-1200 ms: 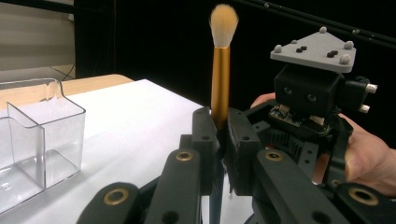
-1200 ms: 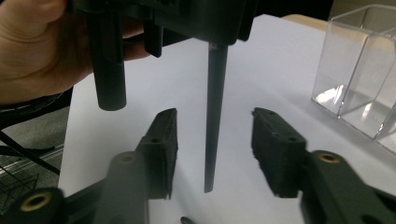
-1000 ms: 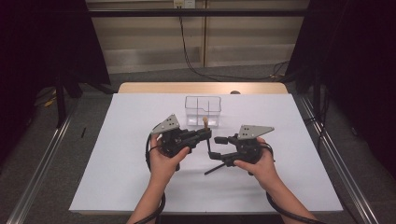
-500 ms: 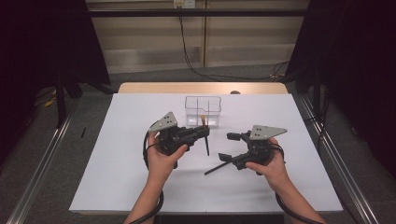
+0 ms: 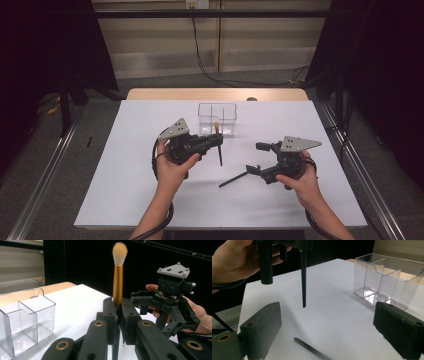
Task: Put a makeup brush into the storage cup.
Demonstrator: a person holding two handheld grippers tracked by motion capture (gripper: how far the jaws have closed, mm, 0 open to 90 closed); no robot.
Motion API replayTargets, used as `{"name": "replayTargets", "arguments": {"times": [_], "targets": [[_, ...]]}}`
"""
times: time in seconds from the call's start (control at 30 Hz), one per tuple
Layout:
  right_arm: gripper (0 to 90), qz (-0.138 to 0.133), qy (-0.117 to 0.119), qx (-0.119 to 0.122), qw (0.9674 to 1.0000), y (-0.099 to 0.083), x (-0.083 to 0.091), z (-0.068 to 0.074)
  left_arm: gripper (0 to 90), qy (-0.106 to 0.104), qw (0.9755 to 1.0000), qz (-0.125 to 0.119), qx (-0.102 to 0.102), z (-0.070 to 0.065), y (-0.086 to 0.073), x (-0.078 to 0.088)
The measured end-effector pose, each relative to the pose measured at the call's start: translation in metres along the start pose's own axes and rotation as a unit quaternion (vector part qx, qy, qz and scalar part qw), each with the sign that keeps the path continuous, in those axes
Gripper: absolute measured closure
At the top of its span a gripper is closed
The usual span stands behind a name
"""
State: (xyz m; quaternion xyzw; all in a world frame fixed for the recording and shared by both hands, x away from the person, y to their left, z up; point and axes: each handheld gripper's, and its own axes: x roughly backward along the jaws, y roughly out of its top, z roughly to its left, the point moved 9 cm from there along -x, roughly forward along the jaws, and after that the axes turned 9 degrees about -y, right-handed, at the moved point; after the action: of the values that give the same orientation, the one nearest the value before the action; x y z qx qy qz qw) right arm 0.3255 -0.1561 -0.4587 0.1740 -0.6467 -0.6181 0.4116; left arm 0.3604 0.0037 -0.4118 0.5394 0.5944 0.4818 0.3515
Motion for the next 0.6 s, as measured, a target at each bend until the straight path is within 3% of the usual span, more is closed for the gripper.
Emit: {"name": "replayTargets", "arguments": {"times": [0.6], "targets": [[1.8, 0.009, -0.018, 0.002, 0.9998, -0.016, 0.029, -0.019, 83.6, 0.005, 1.0, 0.0, -0.006, 0.006, 0.006, 0.0]]}}
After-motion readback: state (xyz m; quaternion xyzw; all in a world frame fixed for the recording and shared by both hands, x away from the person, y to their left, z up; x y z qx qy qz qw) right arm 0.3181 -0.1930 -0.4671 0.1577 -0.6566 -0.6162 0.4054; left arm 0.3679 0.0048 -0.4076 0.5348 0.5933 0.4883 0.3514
